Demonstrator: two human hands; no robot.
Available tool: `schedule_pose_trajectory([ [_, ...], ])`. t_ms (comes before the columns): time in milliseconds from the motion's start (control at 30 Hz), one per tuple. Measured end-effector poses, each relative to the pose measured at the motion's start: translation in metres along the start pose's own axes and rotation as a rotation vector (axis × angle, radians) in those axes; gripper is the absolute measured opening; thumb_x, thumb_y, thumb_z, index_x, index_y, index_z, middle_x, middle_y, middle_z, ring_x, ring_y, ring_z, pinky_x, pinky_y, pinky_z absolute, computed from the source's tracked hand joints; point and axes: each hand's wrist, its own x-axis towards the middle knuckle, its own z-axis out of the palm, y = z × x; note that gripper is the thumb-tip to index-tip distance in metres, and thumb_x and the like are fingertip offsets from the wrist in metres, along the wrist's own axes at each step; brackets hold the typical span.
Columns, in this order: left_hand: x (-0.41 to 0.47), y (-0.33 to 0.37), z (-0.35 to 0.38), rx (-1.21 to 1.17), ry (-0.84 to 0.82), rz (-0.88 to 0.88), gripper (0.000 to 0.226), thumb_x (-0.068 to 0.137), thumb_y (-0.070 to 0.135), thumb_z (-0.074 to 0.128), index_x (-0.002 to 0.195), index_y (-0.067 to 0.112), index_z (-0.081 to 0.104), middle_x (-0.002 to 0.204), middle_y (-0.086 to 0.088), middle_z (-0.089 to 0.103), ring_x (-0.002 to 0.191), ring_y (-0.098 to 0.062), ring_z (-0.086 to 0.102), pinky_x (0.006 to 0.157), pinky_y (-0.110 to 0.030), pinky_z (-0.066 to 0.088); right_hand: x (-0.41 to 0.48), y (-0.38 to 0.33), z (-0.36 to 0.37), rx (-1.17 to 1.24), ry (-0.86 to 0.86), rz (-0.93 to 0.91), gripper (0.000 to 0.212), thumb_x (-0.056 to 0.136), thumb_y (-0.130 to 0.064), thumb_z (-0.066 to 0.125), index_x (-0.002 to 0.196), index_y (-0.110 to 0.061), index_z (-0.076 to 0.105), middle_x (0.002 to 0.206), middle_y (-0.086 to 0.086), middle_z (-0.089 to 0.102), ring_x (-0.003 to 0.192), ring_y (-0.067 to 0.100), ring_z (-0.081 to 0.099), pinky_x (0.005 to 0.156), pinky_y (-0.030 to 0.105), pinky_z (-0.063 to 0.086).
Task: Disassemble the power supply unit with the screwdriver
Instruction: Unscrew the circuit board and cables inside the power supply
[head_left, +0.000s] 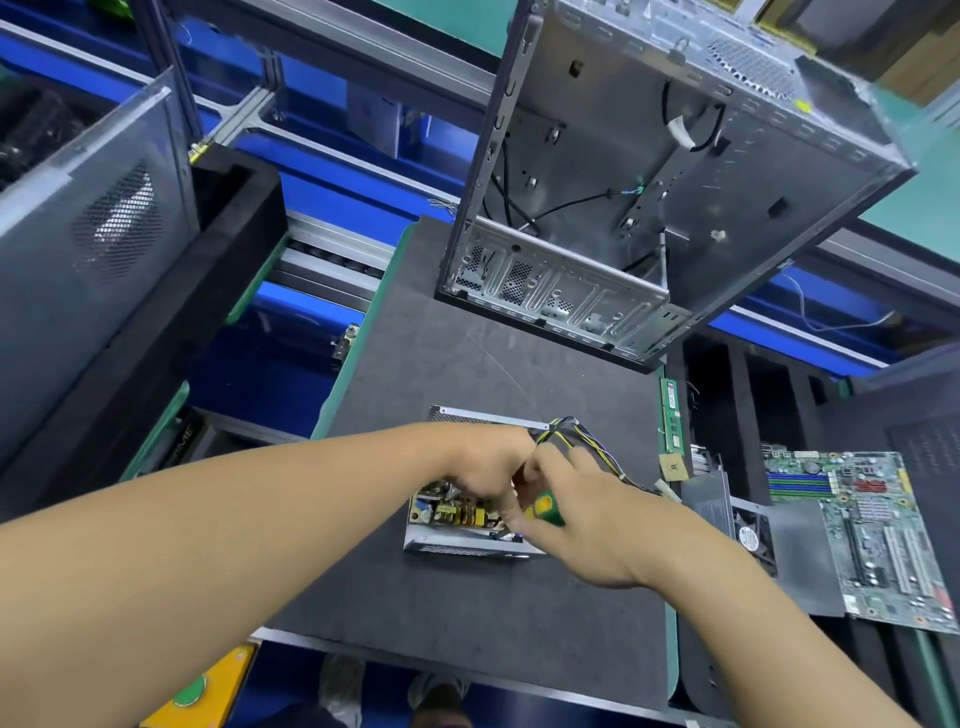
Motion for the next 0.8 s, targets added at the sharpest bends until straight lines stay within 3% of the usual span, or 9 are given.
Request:
schedule_pose_trajectory([
  [100,-0.002,0.006,0.005,-0.022,0.003,0.046,0.029,0.071,0.007,0.084,0.088,0.01,0.06,0.076,0.003,0.061,0.071,-0.011,0.059,0.062,-0.029,0.044,0.003,0.005,0.003,-0.002,0.083,0.114,0.043,0.096,-0.064,0.028,0.107,-0.022,0.034,0.12,0.006,0.054,0.11,0.031,0.057,0.084,0.042,0.045],
  [200,-0.003,0.01,0.01,-0.042,0.027,0.06,0.042,0.069,0.012,0.089,0.097,0.007,0.059,0.091,-0.006,0.067,0.081,-0.02,0.061,0.076,-0.034,0.049,0.007,0.008,0.009,-0.215,0.151,0.137,0.034,0.101,-0.056,0.023,0.1,-0.023,0.033,0.112,0.007,0.06,0.104,0.032,0.06,0.074,0.041,0.042],
  [300,-0.005,0.01,0.012,-0.088,0.0,0.039,0.038,0.072,0.016,0.088,0.097,0.012,0.06,0.088,-0.003,0.063,0.075,-0.014,0.058,0.075,-0.029,0.047,0.01,0.013,0.014,-0.109,0.198,0.075,0.025,0.101,-0.047,0.034,0.097,-0.023,0.03,0.106,0.007,0.062,0.096,0.032,0.059,0.069,0.039,0.039],
  [367,-0.005,0.007,0.008,-0.093,-0.035,0.021,0.029,0.076,0.018,0.086,0.092,0.017,0.062,0.083,0.001,0.059,0.068,-0.009,0.053,0.07,-0.025,0.045,0.01,0.015,0.012,-0.09,0.209,0.016,0.02,0.098,-0.042,0.043,0.099,-0.024,0.032,0.11,0.002,0.057,0.098,0.031,0.054,0.073,0.039,0.042],
  [433,-0.005,0.007,0.005,-0.076,-0.048,-0.024,0.024,0.077,0.021,0.085,0.076,0.021,0.061,0.077,-0.008,0.055,0.068,-0.021,0.048,0.068,-0.034,0.042,0.01,0.017,0.011,-0.059,0.207,-0.047,0.018,0.096,-0.036,0.049,0.105,-0.024,0.039,0.111,-0.003,0.046,0.105,0.026,0.048,0.083,0.038,0.043],
  [500,-0.004,0.009,0.005,-0.028,-0.031,-0.033,0.027,0.076,0.024,0.086,0.074,0.009,0.063,0.071,-0.011,0.05,0.067,-0.022,0.043,0.067,-0.034,0.039,0.01,0.018,0.012,-0.011,0.166,-0.094,0.021,0.094,-0.03,0.051,0.113,-0.025,0.043,0.106,-0.005,0.036,0.108,0.023,0.042,0.091,0.039,0.042],
  [567,-0.003,0.012,0.007,0.029,0.018,-0.005,0.035,0.073,0.025,0.088,0.068,0.007,0.059,0.061,-0.003,0.046,0.058,-0.02,0.038,0.058,-0.025,0.037,0.007,0.016,0.013,0.017,0.147,-0.089,0.026,0.093,-0.037,0.052,0.115,-0.027,0.042,0.107,-0.004,0.035,0.11,0.023,0.042,0.093,0.041,0.043],
  [667,-0.001,0.013,0.011,0.051,0.061,0.029,0.036,0.07,0.021,0.087,0.069,0.024,0.051,0.052,0.015,0.052,0.05,-0.001,0.046,0.047,-0.014,0.033,0.002,0.013,0.013,0.046,0.193,0.034,0.041,0.094,-0.064,0.036,0.105,-0.025,0.034,0.109,0.001,0.049,0.105,0.03,0.053,0.083,0.041,0.044],
  [800,0.0,0.013,0.01,-0.019,0.018,0.023,0.036,0.068,0.019,0.09,0.076,0.024,0.056,0.067,0.017,0.06,0.063,-0.003,0.054,0.056,-0.013,0.037,0.003,0.011,0.017,-0.014,0.232,0.059,0.031,0.102,-0.051,0.03,0.097,-0.021,0.026,0.09,0.008,0.052,0.092,0.034,0.059,0.069,0.04,0.041],
])
